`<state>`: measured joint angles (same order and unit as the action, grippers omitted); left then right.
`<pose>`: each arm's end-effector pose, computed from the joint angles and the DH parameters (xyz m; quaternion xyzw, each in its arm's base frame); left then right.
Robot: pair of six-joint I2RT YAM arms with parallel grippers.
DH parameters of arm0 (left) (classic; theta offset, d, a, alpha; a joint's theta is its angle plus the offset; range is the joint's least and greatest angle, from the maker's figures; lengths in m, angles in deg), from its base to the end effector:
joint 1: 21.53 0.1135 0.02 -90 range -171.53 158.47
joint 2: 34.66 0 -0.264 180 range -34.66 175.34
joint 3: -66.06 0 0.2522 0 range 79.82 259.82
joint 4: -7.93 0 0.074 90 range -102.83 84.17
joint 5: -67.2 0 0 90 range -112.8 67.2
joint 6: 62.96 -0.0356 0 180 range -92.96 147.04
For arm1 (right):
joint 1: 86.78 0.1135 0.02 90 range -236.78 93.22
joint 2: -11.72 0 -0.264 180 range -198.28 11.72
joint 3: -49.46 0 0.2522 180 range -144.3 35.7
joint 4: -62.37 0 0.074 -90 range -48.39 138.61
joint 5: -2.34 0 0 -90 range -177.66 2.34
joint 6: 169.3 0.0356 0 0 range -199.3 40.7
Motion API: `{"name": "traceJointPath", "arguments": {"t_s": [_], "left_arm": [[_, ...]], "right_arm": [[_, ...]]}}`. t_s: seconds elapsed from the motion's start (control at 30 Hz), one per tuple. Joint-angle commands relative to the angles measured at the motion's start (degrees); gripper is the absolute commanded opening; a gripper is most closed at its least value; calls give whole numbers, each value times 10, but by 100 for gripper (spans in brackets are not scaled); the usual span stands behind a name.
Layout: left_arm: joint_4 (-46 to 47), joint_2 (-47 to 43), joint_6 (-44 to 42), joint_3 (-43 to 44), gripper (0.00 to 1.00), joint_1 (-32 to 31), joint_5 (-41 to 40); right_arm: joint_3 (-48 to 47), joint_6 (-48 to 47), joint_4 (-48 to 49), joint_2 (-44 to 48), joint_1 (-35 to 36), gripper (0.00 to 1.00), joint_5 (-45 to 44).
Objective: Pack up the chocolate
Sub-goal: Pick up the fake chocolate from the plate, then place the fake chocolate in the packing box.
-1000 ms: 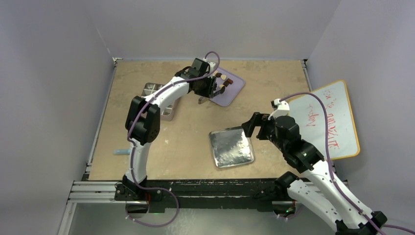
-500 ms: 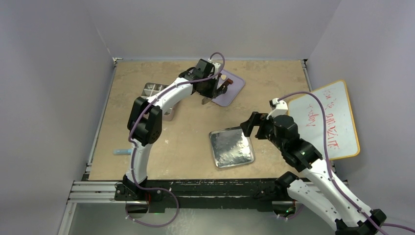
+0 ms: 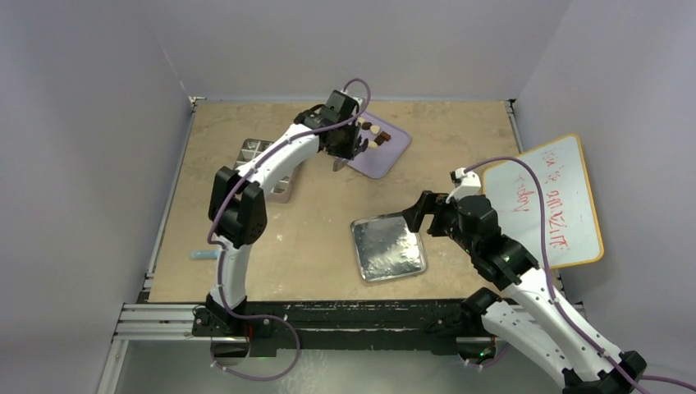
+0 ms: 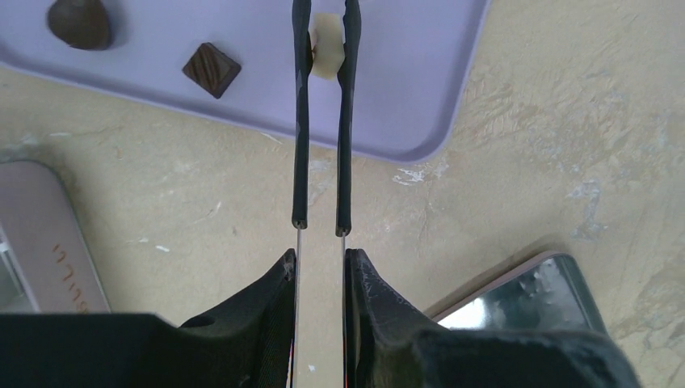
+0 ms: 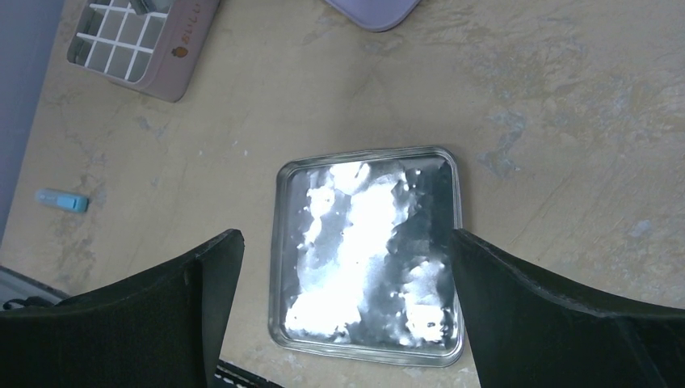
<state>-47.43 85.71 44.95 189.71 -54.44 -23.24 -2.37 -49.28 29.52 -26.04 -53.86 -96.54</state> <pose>0.3969 -0.2566 0.2692 0.1222 0.9378 -0.1361 0.2950 0.1367 0.0820 0.3013 0.0246 0.8114 0.2494 0.5280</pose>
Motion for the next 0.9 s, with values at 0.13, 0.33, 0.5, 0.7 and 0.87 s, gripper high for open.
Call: {"name": "traceJointPath", "arguments": {"t_s": [0.13,0.33,0.5,0.7,0.87], "left_arm": [[-78,-93,45,60,15,48,-44],[-110,-139,60,33,15,121,-49],[-117,-171,63,-12,15,184,-70],[-101,-186,68,-67,16,245,-64],[-99,-176,73,-87,16,255,-78]], "right_arm": [[7,6,36,6,-1,99,27],[14,7,58,-4,-1,99,42],[14,7,61,-13,-1,99,49],[10,8,60,-15,-1,99,49],[8,7,59,-18,-1,99,50]]}}
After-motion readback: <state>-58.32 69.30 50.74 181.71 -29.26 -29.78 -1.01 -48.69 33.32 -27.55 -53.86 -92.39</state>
